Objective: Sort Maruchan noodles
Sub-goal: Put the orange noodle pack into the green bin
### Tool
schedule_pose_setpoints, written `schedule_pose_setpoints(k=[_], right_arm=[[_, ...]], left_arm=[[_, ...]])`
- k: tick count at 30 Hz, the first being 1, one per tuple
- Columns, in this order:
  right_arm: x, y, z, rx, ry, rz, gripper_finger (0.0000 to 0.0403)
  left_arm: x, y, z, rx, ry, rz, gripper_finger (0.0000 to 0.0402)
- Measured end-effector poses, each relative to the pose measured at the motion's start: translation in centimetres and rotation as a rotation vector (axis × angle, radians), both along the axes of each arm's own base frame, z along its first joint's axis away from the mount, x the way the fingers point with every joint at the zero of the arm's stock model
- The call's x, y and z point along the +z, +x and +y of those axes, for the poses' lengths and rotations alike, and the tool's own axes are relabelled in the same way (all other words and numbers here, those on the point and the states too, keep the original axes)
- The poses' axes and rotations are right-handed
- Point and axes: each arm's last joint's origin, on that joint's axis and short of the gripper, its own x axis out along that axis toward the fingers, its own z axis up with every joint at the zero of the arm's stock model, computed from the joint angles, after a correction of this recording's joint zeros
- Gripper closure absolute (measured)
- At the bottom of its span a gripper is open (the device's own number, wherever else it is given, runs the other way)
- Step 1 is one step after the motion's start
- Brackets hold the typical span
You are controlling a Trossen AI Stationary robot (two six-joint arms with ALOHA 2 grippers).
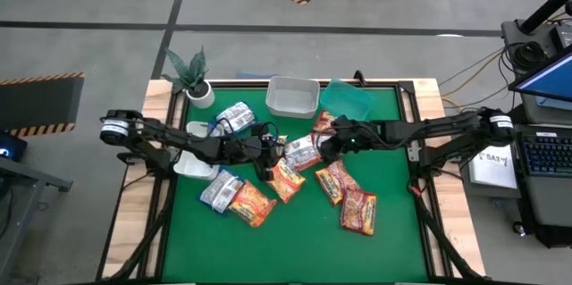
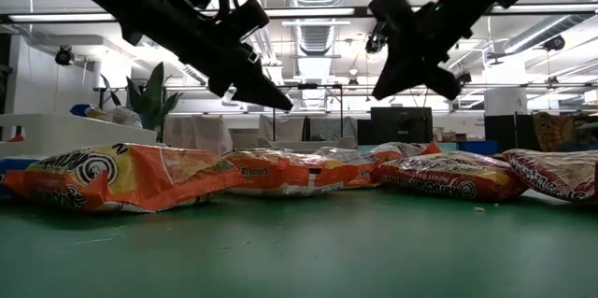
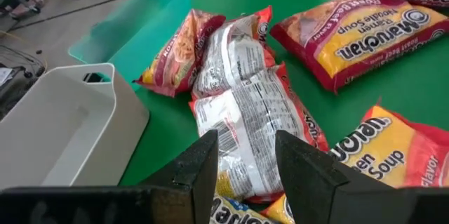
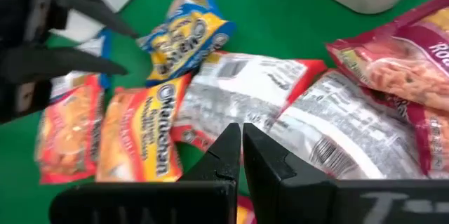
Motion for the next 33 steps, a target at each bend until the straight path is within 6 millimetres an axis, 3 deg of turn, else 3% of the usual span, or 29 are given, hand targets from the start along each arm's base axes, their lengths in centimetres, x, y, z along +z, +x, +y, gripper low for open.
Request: schedule_pose_setpoints(k=[7, 18, 24, 33], right_arm=[[-0.5, 1.7, -1.9, -0.024, 0.031, 0.031, 0.0377], [-1.3, 4.9, -3.5, 0.044, 0.046, 0.144, 0.0234], [-2.3, 6.3, -3.9, 0.065, 0.047, 0.21, 0.0182], [-3.5, 6.8, -4.6, 0.092, 0.088, 0.245, 0.0131]], left_arm=[[-1.6, 1.3, -0.1, 0.001, -0.006, -0.052, 0.0276], [-3.5, 3.7, -0.2, 0.0, -0.005, -0.01, 0.0276], [-4.9, 3.3, -0.1, 0.005, -0.013, 0.051, 0.0276], [-6.2, 2.1, -0.1, 0.034, -0.054, 0.092, 0.0276]])
